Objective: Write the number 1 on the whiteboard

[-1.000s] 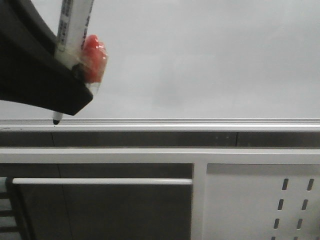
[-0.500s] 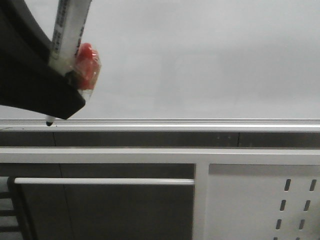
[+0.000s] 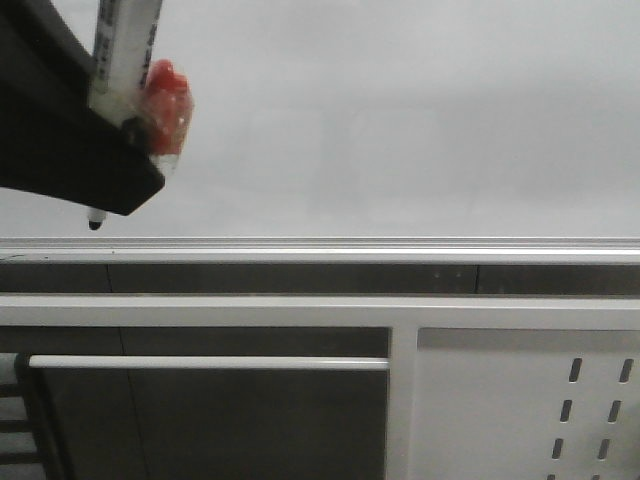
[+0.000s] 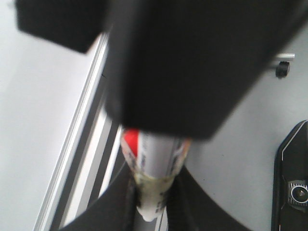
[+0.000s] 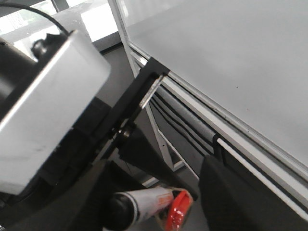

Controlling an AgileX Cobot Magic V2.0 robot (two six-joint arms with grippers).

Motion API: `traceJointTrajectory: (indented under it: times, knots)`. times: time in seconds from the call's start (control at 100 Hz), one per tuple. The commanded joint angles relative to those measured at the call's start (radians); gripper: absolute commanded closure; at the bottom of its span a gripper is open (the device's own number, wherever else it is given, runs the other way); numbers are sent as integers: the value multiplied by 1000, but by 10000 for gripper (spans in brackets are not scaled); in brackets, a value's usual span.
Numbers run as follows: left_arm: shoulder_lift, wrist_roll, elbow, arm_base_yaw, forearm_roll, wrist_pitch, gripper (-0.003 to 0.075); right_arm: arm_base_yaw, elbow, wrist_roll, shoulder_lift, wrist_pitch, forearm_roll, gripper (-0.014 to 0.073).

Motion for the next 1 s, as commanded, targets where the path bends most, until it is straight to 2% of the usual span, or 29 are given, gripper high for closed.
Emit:
traceJointTrajectory:
  times: [0.0, 0.14, 0.26, 0.4, 0.6, 0.87, 0.92, 0.99]
  knots:
    - [-19, -5, -35, -7, -3, -74, 738, 3, -34, -2, 0, -16, 11, 222]
    - [-19, -5, -35, -7, -3, -75, 738, 3, -34, -2, 15, -14, 36, 239]
    - [-19, -5, -35, -7, -3, -75, 738, 3, -34, -2, 19, -20, 43, 301]
    - [-19, -5, -35, -7, -3, -75, 738, 3, -34, -2, 21, -20, 56, 426]
    - [-19, -5, -35, -7, -3, -75, 738, 3, -34, -2, 21, 3, 58, 675]
    - [-27, -5, -35, -7, -15, -77, 734, 3, -34, -2, 21, 7, 58, 671]
    - [-41, -5, -35, -7, -38, -77, 711, 3, -34, -4, 21, -10, 46, 671]
    - [-70, -5, -35, -7, -70, -75, 623, 3, -34, -4, 21, -36, 29, 671]
